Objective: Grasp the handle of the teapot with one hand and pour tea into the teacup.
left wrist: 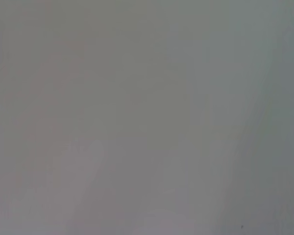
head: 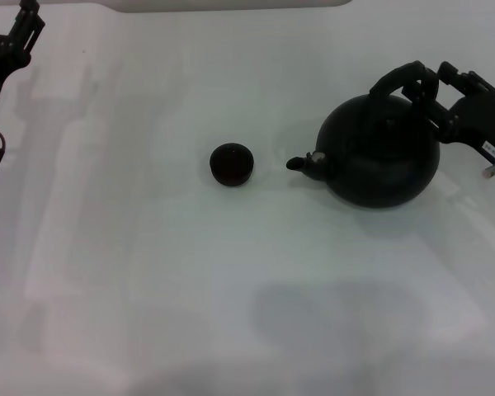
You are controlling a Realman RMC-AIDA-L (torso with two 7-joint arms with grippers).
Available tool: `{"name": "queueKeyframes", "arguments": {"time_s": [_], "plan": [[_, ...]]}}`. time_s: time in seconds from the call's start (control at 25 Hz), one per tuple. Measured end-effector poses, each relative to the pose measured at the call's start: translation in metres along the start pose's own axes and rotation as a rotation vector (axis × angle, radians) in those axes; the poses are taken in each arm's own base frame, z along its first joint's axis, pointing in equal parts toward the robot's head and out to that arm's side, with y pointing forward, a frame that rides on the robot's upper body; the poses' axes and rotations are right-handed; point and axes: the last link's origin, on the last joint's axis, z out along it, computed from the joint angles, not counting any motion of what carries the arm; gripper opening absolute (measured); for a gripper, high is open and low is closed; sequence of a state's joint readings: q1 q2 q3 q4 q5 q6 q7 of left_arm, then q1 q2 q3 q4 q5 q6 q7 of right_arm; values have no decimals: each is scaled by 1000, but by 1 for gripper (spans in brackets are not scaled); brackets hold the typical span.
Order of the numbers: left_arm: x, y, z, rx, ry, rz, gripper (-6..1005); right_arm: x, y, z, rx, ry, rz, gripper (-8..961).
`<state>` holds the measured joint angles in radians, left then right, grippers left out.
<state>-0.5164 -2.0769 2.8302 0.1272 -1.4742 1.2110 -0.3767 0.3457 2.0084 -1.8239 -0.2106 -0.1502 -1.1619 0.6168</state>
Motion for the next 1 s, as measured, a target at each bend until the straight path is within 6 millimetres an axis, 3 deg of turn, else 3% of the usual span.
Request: {"name": "queueKeyframes", "arguments": {"time_s": [0.4, 0.64, 1.0], "plan": [[0, 0, 1, -2, 0, 6, 877, -2, -3, -38, -11, -77, 106, 748], [1, 1, 3, -5, 3, 29, 877, -8, -20, -61, 99, -159, 114, 874], [1, 1, 3, 1, 1, 99, 878, -22, -35, -57, 272, -248, -136, 867]]}}
